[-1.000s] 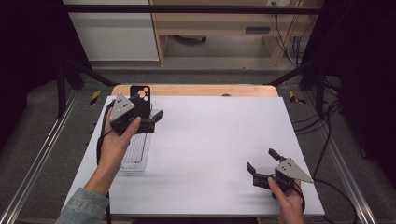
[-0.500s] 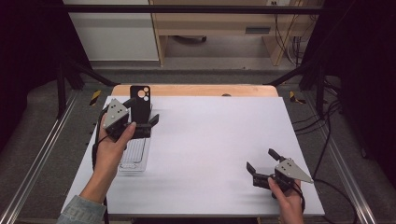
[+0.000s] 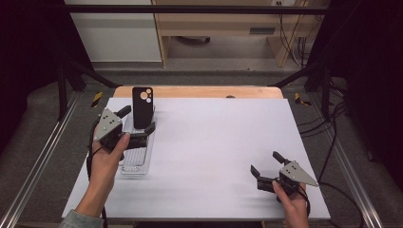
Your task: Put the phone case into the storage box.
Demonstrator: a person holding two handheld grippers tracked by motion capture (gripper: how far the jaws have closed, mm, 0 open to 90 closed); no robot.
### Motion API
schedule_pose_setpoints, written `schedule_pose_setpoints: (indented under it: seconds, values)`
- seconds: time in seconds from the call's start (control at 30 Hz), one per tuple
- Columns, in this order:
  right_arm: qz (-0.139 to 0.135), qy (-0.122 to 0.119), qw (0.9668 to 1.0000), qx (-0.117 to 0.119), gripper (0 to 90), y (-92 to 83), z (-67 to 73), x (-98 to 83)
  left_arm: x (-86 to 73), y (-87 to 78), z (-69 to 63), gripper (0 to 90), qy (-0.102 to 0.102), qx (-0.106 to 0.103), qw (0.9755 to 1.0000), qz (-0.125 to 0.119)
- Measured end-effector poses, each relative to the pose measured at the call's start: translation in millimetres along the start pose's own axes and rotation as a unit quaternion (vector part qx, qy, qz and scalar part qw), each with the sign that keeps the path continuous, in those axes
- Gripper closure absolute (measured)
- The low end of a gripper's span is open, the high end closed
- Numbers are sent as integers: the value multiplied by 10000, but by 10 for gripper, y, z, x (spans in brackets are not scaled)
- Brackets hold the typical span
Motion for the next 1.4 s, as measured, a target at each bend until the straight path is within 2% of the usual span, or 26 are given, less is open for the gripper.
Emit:
schedule_pose_setpoints:
  seconds: [0.17,0.2,0.27,0.33,0.67,0.97,1.07,1.4]
  values:
    - [6,19,10000,-2,31,1,1,-3,-51,-61,41,22,-52,64,10000,-9]
    - [9,11,10000,-2,31,1,1,-4,-54,-76,58,22,4,96,9999,-45]
    - [15,-15,10000,-7,39,3,0,-4,-75,-108,67,21,-39,98,9999,-15]
    - [-6,-81,10000,-27,41,2,4,3,-77,-139,98,20,6,156,9999,-42]
    - [-18,-77,10000,2,38,3,10,7,-210,-368,213,19,-157,285,9995,-63]
    - [-1,-79,10000,-19,36,1,14,4,-277,-471,212,19,-234,293,9992,-153]
    - [-4,-86,10000,-19,35,3,12,3,-278,-501,200,18,-191,248,9992,-257]
    - [23,-107,9999,-32,39,5,14,0,-271,-612,202,16,-143,228,9989,-389]
Point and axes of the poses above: each handheld gripper's, and its own axes: y roughly forward along the jaws, x roughly out of its top, z roughly to its left, the point moved 6 cm from there along y, roughly forward along the jaws, and after that the axes turned 7 degrees about z, right-handed, at the moved point
